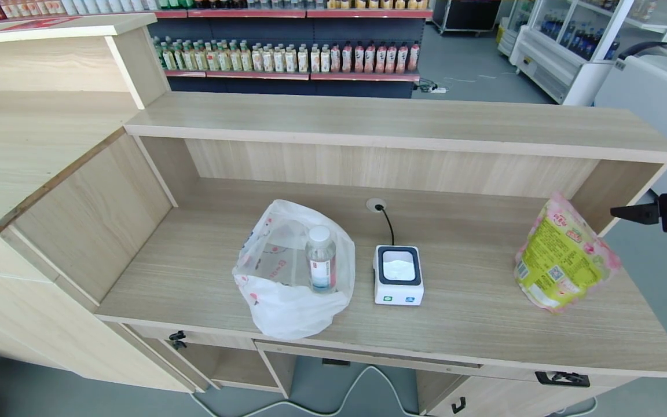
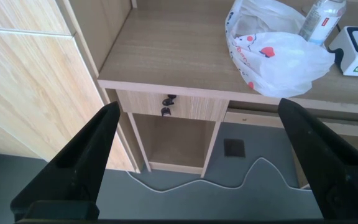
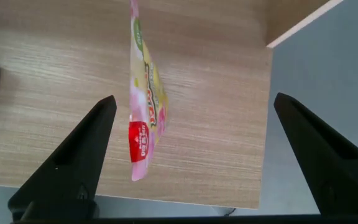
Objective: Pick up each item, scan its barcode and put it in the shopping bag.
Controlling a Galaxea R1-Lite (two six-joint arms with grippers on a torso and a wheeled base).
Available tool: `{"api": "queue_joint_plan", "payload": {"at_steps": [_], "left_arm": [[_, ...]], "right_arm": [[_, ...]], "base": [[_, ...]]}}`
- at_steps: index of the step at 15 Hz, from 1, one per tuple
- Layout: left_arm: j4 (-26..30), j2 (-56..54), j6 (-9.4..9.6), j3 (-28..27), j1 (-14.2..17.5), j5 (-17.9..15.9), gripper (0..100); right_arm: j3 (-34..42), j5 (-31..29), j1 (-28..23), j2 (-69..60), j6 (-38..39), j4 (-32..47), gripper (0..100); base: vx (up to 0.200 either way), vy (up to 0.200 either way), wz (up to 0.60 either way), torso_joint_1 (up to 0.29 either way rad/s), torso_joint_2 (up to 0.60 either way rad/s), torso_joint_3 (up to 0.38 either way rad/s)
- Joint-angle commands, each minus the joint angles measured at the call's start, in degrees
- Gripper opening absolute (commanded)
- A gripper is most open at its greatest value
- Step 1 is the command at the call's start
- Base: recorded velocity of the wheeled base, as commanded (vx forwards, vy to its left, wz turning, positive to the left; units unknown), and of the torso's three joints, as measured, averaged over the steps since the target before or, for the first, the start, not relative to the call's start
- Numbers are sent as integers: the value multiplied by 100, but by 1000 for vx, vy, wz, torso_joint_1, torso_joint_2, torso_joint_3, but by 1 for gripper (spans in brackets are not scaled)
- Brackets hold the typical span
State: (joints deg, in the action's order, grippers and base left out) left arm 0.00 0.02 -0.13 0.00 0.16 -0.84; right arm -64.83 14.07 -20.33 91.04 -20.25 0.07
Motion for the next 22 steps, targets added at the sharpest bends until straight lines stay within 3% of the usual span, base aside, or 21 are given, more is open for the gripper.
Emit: {"api": "queue_joint_plan", "payload": {"at_steps": [1, 8, 15, 18, 19, 22], "left_arm": [[0, -2, -4, 0, 2, -4, 100], [0, -2, -4, 0, 2, -4, 100], [0, -2, -4, 0, 2, 5, 100], [0, -2, -4, 0, 2, 5, 100], [0, -2, -4, 0, 2, -4, 100], [0, -2, -4, 0, 2, -4, 100]], "right_arm": [[102, 26, 47, 204, 3, -42, 100], [427, 43, 196, 1584, 47, -798, 100], [542, 52, 328, 2005, 47, -974, 100], [673, 219, 328, 2410, 56, -1712, 100], [665, 263, 328, 2506, 56, -1862, 0], [647, 474, 355, 2761, 56, -2205, 0]], "base": [[0, 0, 0, 0, 0, 0], [0, 0, 0, 0, 0, 0], [0, 0, 0, 0, 0, 0], [0, 0, 0, 0, 0, 0], [0, 0, 0, 0, 0, 0], [0, 0, 0, 0, 0, 0]]}}
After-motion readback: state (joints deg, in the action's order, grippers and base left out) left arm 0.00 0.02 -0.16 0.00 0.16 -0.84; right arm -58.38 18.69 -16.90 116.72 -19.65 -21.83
